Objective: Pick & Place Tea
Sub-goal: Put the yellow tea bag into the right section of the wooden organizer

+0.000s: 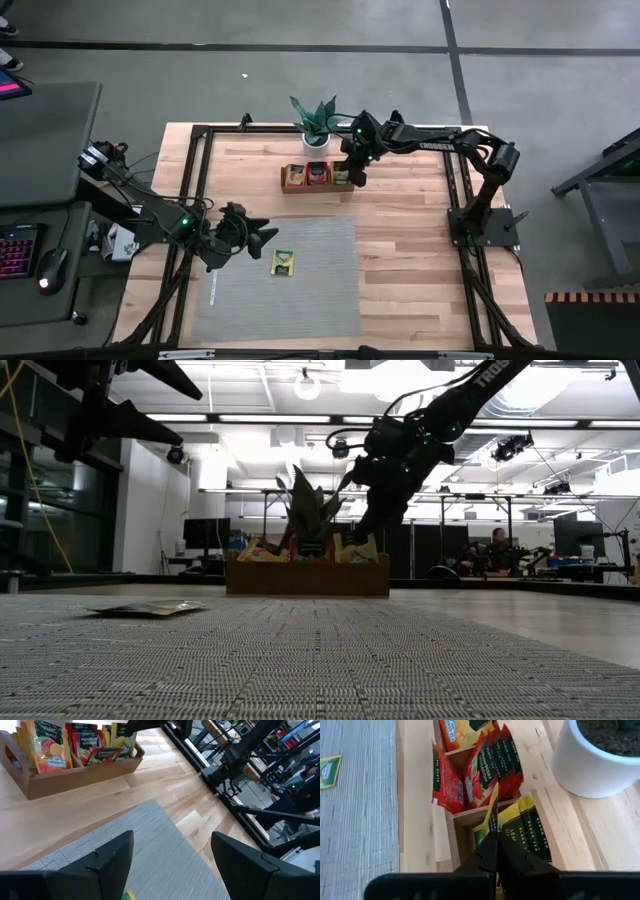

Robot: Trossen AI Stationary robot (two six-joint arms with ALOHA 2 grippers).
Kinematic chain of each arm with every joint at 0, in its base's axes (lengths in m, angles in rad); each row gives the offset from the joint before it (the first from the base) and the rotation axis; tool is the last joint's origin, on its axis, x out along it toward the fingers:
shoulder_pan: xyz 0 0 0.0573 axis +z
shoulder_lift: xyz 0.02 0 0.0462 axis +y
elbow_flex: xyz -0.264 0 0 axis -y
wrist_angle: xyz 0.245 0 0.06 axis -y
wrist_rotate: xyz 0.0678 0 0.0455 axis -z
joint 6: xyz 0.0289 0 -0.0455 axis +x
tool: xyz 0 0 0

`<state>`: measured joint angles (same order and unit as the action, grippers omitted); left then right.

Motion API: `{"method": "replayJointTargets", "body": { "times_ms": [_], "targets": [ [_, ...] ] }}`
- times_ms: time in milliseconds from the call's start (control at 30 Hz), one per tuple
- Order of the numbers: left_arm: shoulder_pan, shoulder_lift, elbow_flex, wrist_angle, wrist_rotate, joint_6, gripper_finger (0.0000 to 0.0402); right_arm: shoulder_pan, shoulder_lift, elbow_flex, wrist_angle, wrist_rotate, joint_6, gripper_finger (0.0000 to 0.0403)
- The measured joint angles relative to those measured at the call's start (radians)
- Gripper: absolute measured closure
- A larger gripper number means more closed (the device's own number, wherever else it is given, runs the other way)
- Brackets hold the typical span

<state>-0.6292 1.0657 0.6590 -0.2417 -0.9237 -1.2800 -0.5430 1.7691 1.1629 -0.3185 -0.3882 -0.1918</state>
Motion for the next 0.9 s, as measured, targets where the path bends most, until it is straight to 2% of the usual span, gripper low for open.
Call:
{"method": "replayJointTargets", "body": {
  "times_ms": [633,733,900],
  "targets": [
    [0.000,0.000,0.000,0.000,0.043,0.015,0.0138,0.000,-0.002,0.000,-0.022,-0.083,0.011,0.0401],
    [0.000,0.000,0.000,0.000,0.043,0.015,0.0138,0.000,-0.002,0.000,-0.022,-0.083,0.017,0.0382],
    [0.000,0.000,0.000,0.000,0.043,0.015,0.0138,0.000,-0.002,0.000,-0.022,-0.053,0.025,0.0316]
  ]
}}
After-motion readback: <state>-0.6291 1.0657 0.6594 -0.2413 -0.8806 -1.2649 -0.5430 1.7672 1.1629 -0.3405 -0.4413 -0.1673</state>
